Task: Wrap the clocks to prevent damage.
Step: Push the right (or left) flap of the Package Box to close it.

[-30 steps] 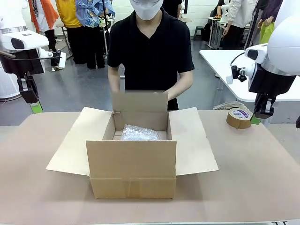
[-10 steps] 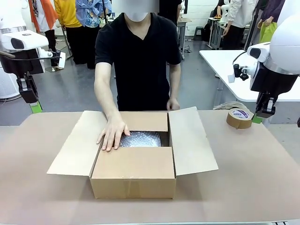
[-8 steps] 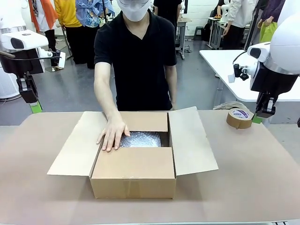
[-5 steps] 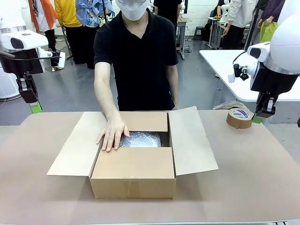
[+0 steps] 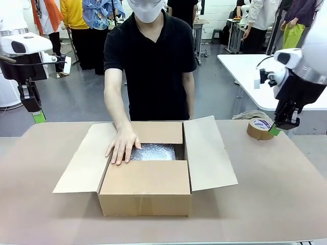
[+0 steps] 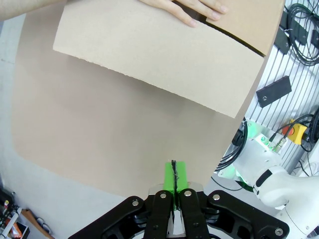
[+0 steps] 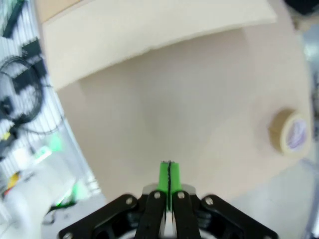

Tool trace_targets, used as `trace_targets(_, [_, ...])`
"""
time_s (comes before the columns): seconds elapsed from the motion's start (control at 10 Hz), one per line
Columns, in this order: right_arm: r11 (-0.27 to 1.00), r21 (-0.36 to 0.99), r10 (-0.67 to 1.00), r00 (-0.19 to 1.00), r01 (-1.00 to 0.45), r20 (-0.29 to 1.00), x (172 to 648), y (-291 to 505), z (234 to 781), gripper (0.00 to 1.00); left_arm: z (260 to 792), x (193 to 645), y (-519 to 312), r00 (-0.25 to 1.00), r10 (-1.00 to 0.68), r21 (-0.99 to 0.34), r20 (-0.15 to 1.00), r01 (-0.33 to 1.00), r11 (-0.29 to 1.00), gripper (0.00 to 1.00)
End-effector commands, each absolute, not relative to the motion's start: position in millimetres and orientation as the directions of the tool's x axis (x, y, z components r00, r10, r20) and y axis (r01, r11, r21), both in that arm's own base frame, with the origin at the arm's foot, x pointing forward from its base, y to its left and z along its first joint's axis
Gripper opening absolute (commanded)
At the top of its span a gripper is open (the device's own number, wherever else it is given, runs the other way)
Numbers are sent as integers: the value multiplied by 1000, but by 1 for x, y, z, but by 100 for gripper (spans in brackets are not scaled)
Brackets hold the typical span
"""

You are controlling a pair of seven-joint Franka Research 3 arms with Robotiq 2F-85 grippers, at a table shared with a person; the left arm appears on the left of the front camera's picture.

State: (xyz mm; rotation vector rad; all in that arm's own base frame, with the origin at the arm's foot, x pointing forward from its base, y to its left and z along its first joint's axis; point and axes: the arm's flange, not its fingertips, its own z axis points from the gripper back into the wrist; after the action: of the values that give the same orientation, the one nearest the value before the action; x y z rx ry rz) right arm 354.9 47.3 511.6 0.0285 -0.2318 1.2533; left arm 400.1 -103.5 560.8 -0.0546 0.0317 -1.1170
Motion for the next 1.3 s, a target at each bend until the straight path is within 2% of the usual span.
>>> trace_targets(0.0, [215, 26, 843, 199, -976, 499, 384, 9, 470, 1, 562, 400, -101, 442, -897, -43, -1, 896, 442, 0])
trace_targets(0.1, [185, 45, 804, 178, -982, 567, 389, -6, 451, 1, 562, 400, -101, 442, -897, -43, -1, 896, 442, 0])
trace_targets(0.3, [210, -9, 719, 149, -978, 679, 402, -16, 424, 1, 562, 400, -101, 442, -897, -43, -1, 896, 442, 0])
trace_targets(0.5, [220, 24, 730, 181, -975, 659, 401, -12, 410, 1, 562, 400, -101, 442, -897, -43, -1, 896, 442, 0])
trace_targets(0.6, [231, -1, 722, 171, -973, 671, 389, -24, 424, 1, 562, 400, -101, 442, -897, -43, -1, 896, 442, 0])
trace_targets(1.1, [245, 10, 732, 192, -969, 654, 389, -24, 423, 1, 562, 400, -101, 442, -897, -43, -1, 896, 442, 0])
trace_targets(1.2, [95, 24, 732, 86, -995, 676, 386, -14, 406, 1, 562, 400, -101, 442, -897, -43, -1, 896, 442, 0])
